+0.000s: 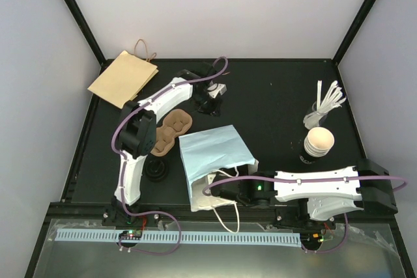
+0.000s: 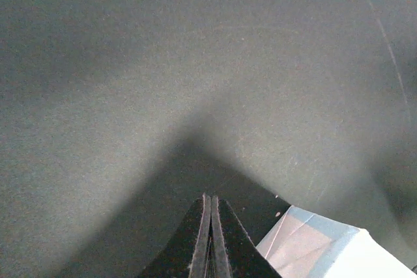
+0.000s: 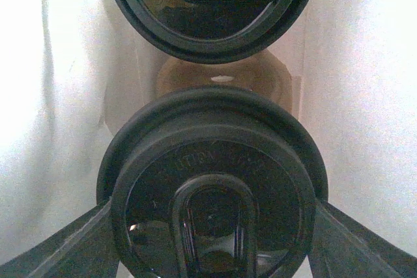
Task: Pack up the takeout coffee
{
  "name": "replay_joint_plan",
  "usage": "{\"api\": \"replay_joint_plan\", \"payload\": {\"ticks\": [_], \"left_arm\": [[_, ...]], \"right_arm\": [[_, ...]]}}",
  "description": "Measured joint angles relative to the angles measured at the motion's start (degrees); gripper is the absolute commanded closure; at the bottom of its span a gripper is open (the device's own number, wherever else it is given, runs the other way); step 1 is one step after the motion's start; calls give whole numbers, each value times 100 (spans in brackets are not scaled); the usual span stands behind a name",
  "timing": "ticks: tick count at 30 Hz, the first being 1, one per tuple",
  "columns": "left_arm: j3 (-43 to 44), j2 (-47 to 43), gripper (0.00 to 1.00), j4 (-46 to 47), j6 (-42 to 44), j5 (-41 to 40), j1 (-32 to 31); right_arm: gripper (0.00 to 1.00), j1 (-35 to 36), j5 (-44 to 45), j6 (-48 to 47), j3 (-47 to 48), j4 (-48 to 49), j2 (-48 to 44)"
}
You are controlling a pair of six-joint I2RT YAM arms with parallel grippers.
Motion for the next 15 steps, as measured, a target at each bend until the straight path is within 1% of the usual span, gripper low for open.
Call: {"api": "replay_joint_plan", "payload": {"ticks": [10, 15], "left_arm": [[0, 498, 99, -50, 44, -20, -74], [0, 605, 99, -149, 103, -17, -74]], "right_arm": [[47, -7, 2, -15, 0, 15, 61], [47, -46, 4, -35, 0, 94, 144]]}}
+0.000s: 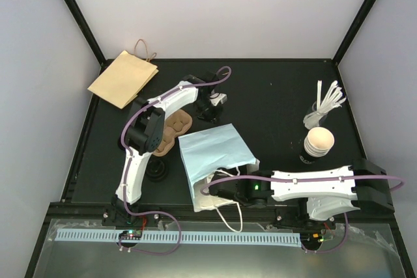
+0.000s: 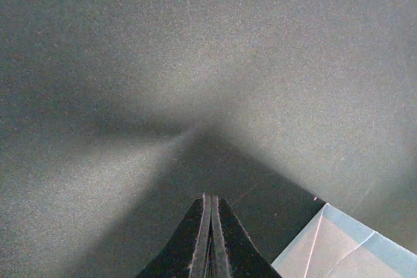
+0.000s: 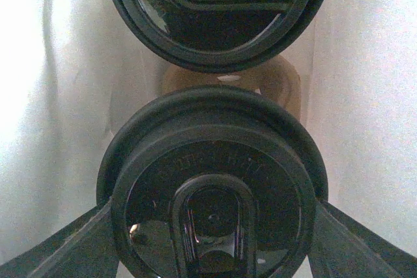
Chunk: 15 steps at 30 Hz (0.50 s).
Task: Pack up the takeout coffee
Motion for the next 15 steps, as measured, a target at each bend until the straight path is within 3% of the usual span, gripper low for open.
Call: {"api": "replay_joint_plan", "payload": {"ticks": [15], "left_arm": [[-302, 11, 98, -70, 166, 295, -35]], "right_arm": [[48, -144, 0, -149, 0, 284, 192]]}}
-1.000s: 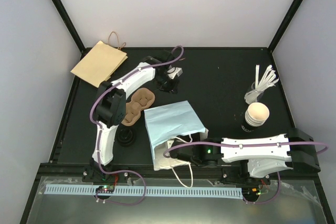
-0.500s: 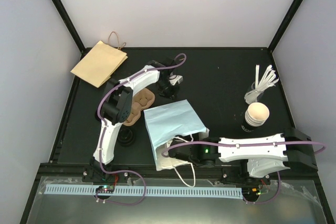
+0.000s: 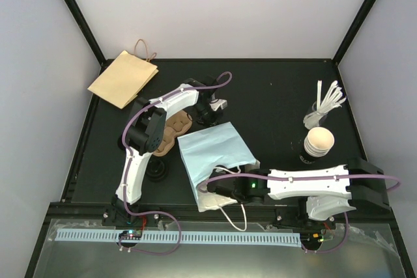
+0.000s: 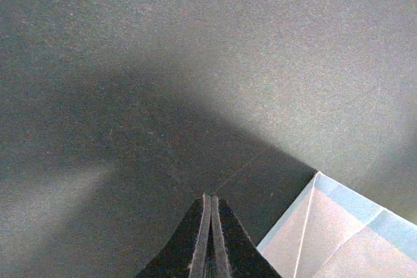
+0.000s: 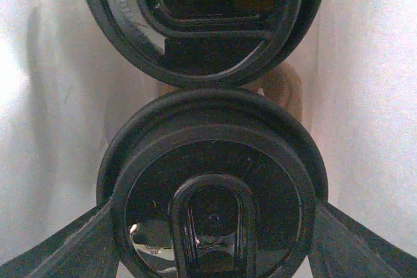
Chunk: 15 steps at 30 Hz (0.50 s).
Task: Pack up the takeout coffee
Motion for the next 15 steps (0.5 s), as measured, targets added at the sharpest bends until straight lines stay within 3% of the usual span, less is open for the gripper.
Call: {"api": "replay_joint_plan", "payload": {"ticks": [15], "left_arm": [[-52, 0, 98, 0, 208, 321, 0]], "right_arm": [[50, -201, 52, -216, 0, 372, 188]]}}
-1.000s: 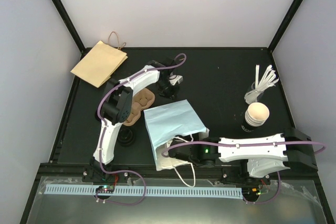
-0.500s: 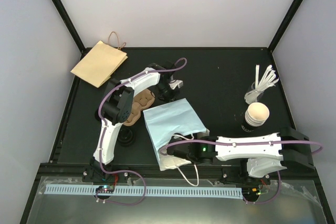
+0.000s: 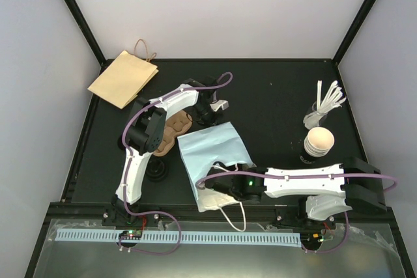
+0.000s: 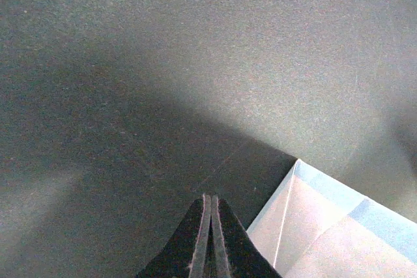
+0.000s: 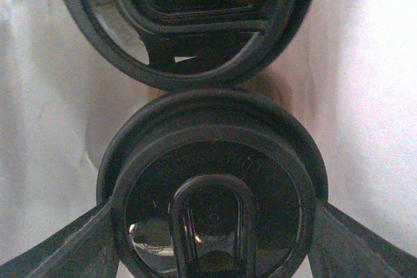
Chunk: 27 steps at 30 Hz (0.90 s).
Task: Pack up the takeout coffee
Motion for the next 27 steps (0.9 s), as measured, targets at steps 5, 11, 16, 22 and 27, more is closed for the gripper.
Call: {"api": "replay_joint_plan", "payload": {"ticks": [5, 11, 16, 22, 27], "left_arm": [[-4, 0, 99, -28, 87, 157, 0], [-63, 0, 98, -131, 146, 400, -52], [-164, 0, 98, -166, 170, 579, -96], [-219, 0, 98, -245, 293, 758, -184], [-326, 0, 99, -219, 420, 1036, -227]], "right_arm": [[50, 0, 111, -109, 2, 201, 0], [50, -31, 133, -70, 192, 24, 0], [50, -31, 127, -20, 195, -63, 0], [50, -33, 94, 153, 203, -199, 0], [50, -37, 15, 319, 203, -297, -4]]}}
